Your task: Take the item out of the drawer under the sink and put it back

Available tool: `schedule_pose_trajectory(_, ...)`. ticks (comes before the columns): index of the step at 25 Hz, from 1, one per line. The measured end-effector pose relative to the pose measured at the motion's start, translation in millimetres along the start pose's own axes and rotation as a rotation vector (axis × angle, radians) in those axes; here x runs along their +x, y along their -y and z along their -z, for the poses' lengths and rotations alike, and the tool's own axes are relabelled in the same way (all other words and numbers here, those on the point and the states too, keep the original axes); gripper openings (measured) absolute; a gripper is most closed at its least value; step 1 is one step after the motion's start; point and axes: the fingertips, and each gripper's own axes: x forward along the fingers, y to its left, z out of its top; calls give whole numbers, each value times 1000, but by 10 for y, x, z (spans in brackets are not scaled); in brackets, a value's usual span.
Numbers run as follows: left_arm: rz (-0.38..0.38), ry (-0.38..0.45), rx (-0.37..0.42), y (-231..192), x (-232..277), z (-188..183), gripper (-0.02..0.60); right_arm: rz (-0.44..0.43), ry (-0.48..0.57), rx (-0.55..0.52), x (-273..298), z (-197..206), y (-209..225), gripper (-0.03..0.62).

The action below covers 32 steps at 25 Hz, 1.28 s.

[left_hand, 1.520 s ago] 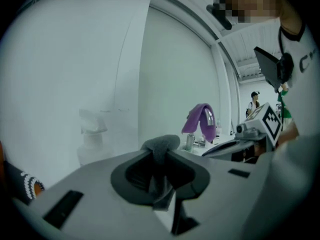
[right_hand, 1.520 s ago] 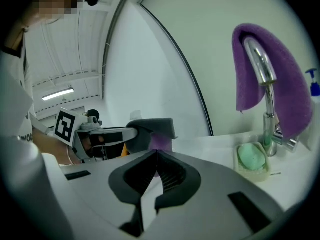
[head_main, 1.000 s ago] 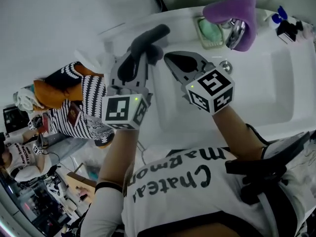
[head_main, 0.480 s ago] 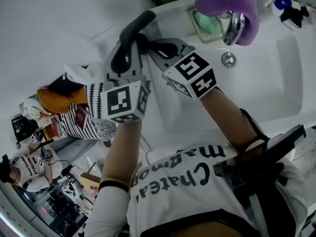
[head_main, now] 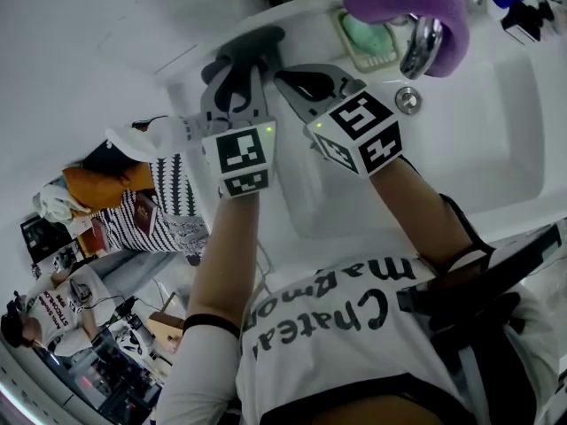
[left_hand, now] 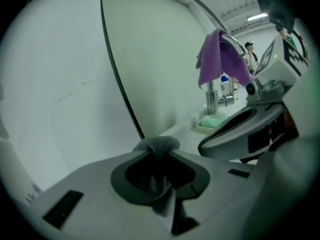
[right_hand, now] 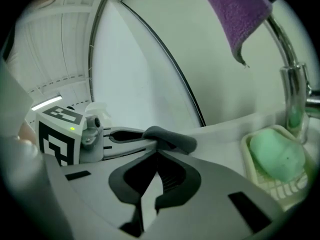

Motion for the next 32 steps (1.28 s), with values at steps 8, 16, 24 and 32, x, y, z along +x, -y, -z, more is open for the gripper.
schedule_pose_trajectory(8, 89, -123, 3, 181, 241, 220, 58, 2, -4, 58, -62, 68, 29, 12)
schedule_pose_trajectory(16, 122, -166, 13, 239, 353, 327, 58, 17, -4, 100, -124, 141, 94, 12)
schedule_pose_trajectory(24, 141, -165, -97, 244, 428, 422, 58, 5, -25, 116, -185, 226, 65, 12)
schedule_pose_trajectory(32, 187, -178, -166, 302, 416, 429, 63, -1, -46, 112, -266, 265, 60, 12)
